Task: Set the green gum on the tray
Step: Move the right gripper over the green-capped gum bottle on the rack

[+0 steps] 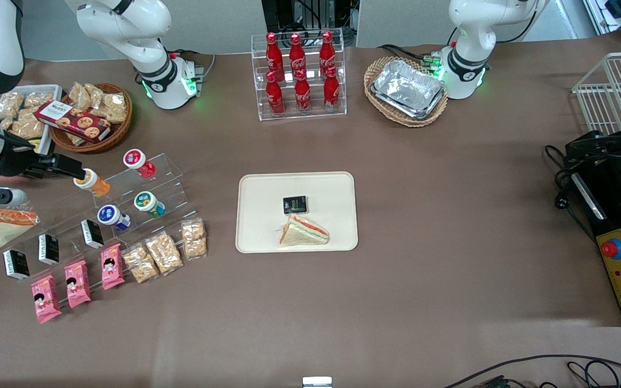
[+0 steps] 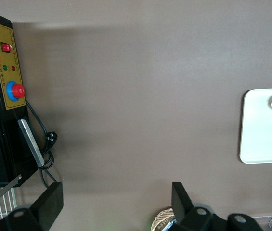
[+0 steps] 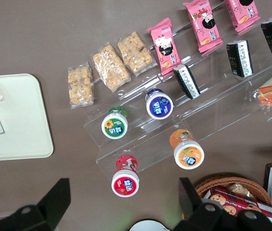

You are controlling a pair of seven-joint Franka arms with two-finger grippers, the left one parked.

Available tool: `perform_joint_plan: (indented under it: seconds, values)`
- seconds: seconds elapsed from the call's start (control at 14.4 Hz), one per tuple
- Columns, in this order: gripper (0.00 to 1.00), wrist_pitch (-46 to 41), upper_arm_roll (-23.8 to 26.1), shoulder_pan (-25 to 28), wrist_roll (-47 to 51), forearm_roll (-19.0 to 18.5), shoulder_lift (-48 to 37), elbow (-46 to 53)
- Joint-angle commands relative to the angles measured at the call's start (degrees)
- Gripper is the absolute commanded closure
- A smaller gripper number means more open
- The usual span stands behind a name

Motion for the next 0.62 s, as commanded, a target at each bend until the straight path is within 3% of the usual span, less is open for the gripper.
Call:
perform_joint_plan:
  seconds: [0.0,0.56]
  values:
    - [0.0,-1.2,0.3,-0.7,-0.8,0.0,0.5,1.4]
    - [0.0,-1.2,0.2,-0.3,-0.9,0.2,0.6,0.5]
